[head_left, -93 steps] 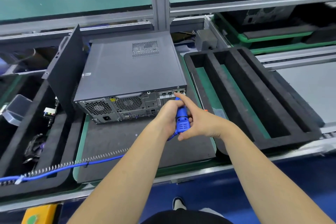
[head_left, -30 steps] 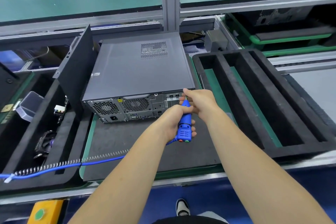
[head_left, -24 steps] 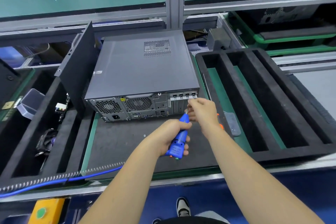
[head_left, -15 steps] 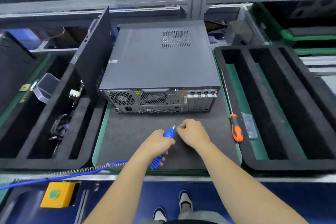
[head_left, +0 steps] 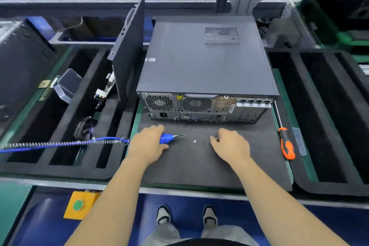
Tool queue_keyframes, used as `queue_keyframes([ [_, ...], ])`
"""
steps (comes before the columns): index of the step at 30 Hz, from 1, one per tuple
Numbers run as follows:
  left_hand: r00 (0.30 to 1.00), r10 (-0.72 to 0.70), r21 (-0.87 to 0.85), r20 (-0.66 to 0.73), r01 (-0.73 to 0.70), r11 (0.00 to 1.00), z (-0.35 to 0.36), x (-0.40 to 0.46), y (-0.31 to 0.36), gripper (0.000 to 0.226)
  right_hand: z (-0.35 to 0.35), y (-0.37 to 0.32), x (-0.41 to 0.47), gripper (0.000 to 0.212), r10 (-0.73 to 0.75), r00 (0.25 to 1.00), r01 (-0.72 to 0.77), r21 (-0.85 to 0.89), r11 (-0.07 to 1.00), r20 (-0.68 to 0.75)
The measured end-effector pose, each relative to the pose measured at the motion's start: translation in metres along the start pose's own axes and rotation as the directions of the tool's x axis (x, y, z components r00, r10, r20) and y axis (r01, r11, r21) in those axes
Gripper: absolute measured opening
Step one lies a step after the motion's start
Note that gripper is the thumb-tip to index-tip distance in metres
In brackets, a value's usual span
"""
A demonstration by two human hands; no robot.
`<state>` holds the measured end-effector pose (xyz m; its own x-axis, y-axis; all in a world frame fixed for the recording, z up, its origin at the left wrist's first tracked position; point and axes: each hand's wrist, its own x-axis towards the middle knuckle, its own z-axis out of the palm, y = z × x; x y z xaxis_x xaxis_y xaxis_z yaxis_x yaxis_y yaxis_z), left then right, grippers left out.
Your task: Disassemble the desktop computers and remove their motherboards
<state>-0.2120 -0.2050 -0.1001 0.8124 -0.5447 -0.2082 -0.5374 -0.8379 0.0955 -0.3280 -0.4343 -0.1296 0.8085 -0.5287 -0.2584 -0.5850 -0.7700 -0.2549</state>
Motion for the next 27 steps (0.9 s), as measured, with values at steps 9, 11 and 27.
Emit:
queue_keyframes([
  [9, 0.975, -0.221, -0.011, -0.034, 0.220, 0.975, 0.014, 0.008, -0.075, 0.033, 0.010, -0.015, -0.015, 0.027, 0.160, 0.981, -0.158, 0.027, 0.987, -0.112],
  [11, 0.961, -0.275, -0.049, -0.031, 0.274, 0.961, 0.014, 0.010, -0.089, 0.029, 0.010, -0.016, -0.016, 0.028, 0.182, 0.976, -0.179, 0.030, 0.983, -0.121],
  [27, 0.956, -0.262, -0.130, -0.129, 0.246, 0.961, 0.022, 0.013, -0.103, 0.036, 0.007, -0.022, -0.017, 0.034, 0.230, 0.950, -0.209, 0.121, 0.970, -0.209],
])
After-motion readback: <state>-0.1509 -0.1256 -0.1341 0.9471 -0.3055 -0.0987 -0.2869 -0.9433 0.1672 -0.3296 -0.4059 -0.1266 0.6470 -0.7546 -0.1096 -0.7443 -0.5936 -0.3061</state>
